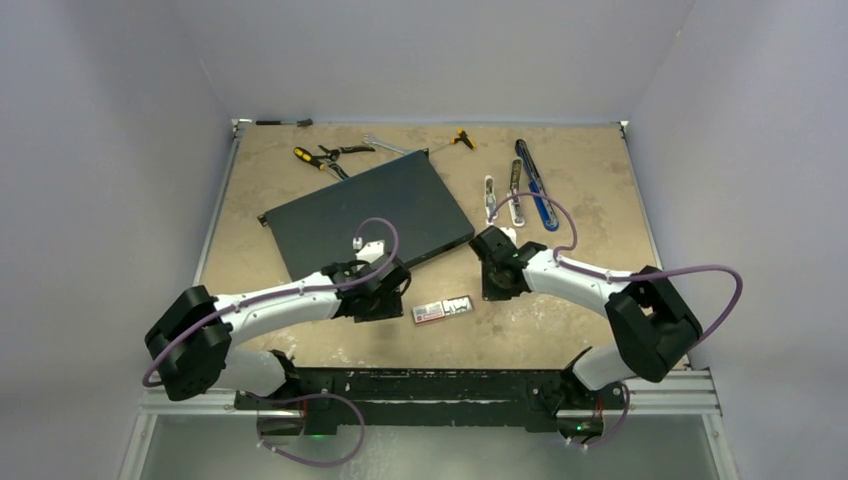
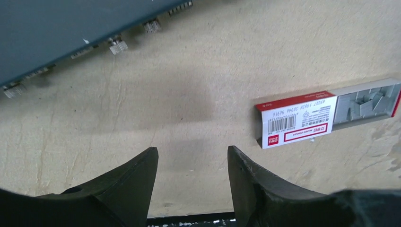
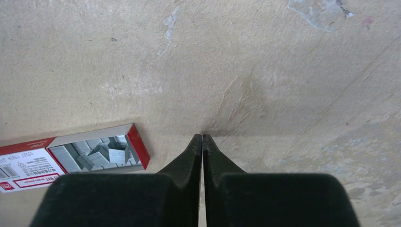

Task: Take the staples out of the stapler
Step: Close the staple box at the center of the board.

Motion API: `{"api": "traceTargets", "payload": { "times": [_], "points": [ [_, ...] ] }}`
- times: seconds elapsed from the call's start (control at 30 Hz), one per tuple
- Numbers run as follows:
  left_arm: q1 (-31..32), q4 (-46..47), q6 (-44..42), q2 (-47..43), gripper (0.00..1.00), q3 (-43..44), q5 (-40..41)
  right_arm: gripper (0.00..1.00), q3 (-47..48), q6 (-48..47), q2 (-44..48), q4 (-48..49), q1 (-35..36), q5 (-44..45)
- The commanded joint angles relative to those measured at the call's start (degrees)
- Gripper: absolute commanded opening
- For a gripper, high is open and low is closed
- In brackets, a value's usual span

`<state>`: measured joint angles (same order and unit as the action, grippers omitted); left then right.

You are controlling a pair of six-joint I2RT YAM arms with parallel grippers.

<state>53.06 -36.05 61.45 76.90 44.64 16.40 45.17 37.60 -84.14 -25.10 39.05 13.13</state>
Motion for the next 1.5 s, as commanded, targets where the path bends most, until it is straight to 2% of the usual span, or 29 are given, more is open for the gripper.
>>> {"api": "traceTargets", "payload": {
  "times": [0.0,0.17,0.83,1.47],
  "points": [
    [1.27,2.46,-0.50,0.47,0.53,-1.70,-3.07,0.01,2.39,-2.12,-1.41,1.53,-0.20,-2.25],
    [2.15,3.74,0.21,2.57,0.47,-2.09,-3.16,0.01,2.42,-2.49,-2.07,2.32,-0.20,-3.41],
    [2.32,8.58,6.17,10.00,0.46,-2.19,0.32,0.00,0.46,-6.12,-2.66,5.40,-0.19,-8.68],
    [2.89,9.61,5.26,12.61,0.45,-1.13,-0.40,0.00,0.38,-7.50,-3.23,6.03,-0.20,-12.64]
  ]
}}
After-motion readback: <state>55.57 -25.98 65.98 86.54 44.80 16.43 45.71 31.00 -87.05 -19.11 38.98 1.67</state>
